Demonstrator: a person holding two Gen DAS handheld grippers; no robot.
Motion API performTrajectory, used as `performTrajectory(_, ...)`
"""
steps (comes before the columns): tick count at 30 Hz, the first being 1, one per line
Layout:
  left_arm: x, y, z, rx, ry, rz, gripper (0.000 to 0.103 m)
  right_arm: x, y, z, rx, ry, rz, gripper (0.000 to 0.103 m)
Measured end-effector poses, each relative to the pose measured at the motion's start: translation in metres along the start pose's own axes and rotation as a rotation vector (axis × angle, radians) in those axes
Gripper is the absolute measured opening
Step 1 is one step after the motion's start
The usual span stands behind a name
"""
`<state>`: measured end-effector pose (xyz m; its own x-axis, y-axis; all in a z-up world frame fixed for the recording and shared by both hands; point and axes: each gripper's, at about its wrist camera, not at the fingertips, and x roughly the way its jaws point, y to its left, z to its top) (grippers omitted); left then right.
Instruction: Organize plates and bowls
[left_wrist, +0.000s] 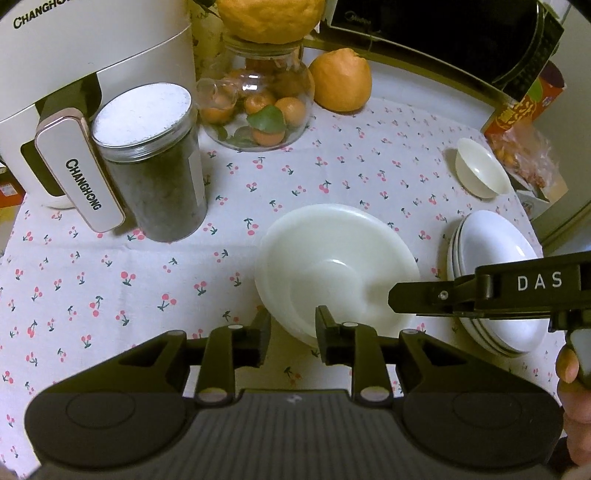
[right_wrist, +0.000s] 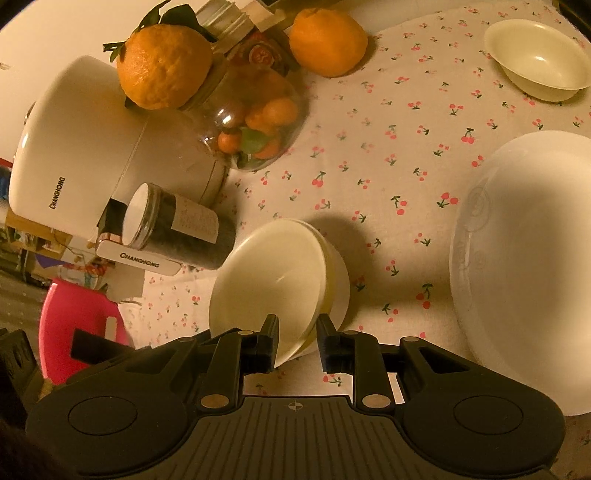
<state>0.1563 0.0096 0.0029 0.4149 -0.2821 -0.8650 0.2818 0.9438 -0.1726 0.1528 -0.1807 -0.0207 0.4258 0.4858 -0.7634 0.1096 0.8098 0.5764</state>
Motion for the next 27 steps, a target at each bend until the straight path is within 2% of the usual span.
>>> performTrajectory(2, 0.001, 0.0, 0.0, 0.003, 0.0, 0.002, 0.024, 0.0, 0.001, 0.0, -0.004, 0.002, -0.005, 0.026)
performTrajectory(4, 0.002, -0.001, 0.0, 0.008, 0.005, 0.007, 0.029, -0.001, 0.001, 0.0, -0.005, 0.001, -0.004, 0.036)
performTrajectory(6, 0.003, -0.002, 0.0, 0.007, 0.006, 0.011, 0.046, -0.003, 0.002, 0.001, -0.004, -0.005, -0.003, 0.044)
performTrajectory(9, 0.001, -0.004, 0.0, 0.015, 0.0, 0.016, 0.052, -0.006, 0.002, 0.002, -0.004, -0.018, -0.003, 0.052)
performTrajectory(14, -0.003, -0.004, 0.002, 0.003, -0.017, 0.008, 0.066, -0.013, 0.001, 0.007, -0.001, -0.038, -0.005, 0.058)
performTrajectory(21, -0.017, -0.013, 0.01, -0.025, -0.099, -0.02, 0.081, -0.032, -0.013, 0.022, 0.024, -0.114, -0.027, 0.068)
performTrajectory(27, -0.014, -0.036, 0.023, -0.016, -0.126, -0.034, 0.087, -0.056, -0.036, 0.039, 0.075, -0.194, -0.048, 0.071)
